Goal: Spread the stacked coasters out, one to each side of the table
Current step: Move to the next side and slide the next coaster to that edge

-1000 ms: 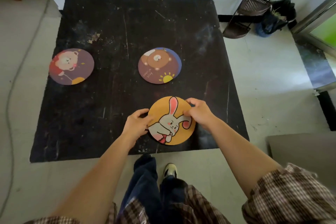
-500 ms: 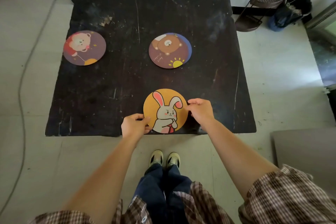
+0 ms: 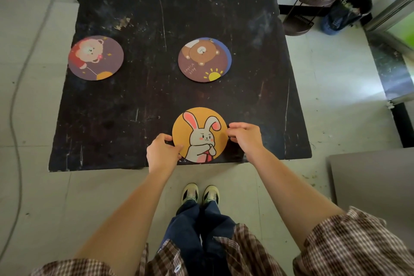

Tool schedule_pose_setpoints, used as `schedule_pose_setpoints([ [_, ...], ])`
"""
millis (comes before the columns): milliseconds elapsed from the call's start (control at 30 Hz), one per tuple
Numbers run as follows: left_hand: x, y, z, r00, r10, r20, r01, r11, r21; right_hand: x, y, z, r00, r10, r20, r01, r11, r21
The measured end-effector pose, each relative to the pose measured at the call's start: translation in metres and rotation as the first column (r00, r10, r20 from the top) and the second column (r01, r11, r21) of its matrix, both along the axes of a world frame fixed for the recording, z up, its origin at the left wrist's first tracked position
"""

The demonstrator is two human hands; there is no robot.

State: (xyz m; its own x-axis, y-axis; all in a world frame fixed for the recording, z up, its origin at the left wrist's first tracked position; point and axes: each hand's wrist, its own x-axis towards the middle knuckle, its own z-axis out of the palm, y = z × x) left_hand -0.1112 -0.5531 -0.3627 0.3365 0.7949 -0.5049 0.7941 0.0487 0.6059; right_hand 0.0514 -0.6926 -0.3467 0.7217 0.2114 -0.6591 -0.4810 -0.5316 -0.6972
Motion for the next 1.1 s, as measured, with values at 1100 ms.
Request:
schedule_pose_setpoints([
  [1100, 0.08, -0.016, 0.024, 0.864, -0.466, -0.192, 0.497, 0.852, 0.165, 0.022, -0.016, 0.009, 0.885, 0.4, 0.239, -0.341, 0.906, -0.252],
])
